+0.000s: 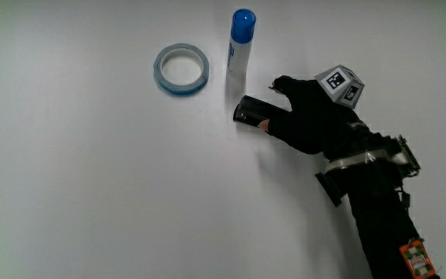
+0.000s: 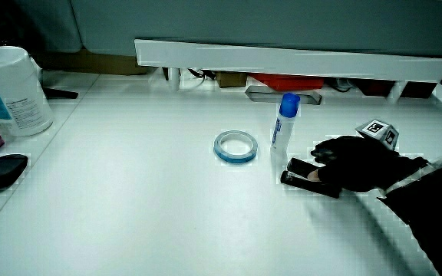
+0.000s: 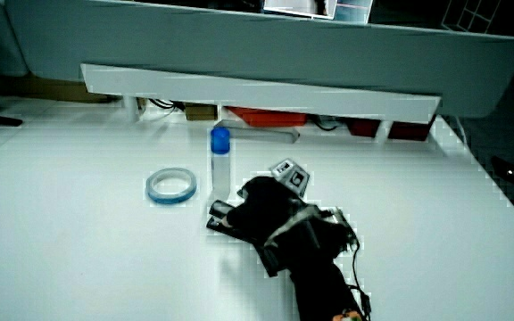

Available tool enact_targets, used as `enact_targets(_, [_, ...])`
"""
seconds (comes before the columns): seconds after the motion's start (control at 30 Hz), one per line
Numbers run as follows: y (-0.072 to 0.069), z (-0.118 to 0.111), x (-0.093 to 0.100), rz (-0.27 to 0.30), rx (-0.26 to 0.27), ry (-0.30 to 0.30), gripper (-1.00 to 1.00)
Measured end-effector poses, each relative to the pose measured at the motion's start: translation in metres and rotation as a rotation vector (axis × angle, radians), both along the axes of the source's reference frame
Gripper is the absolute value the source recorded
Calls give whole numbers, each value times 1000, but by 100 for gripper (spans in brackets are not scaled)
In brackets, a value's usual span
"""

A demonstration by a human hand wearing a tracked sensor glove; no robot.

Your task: Place stapper

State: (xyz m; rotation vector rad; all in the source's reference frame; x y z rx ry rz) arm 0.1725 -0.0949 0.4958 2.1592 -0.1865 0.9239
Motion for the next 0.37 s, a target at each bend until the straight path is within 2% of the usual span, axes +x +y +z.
enact_targets(0.03, [2,-8,0,-2,92,25,-73])
enact_targets(0.1, [7,-29,-3,-33,113,12,-87])
enact_targets(0.13, [11,-39,-5,-57,47,6,-93])
enact_targets(0.17, [15,-51,-6,-62,45,-1,-100])
enact_targets(0.23, [21,-71,-8,-97,45,-43,-100])
enact_targets(0.33, [33,-106,-16,-189,97,-27,-100])
enact_targets(0.37, [37,-113,-19,-235,158,-39,-100])
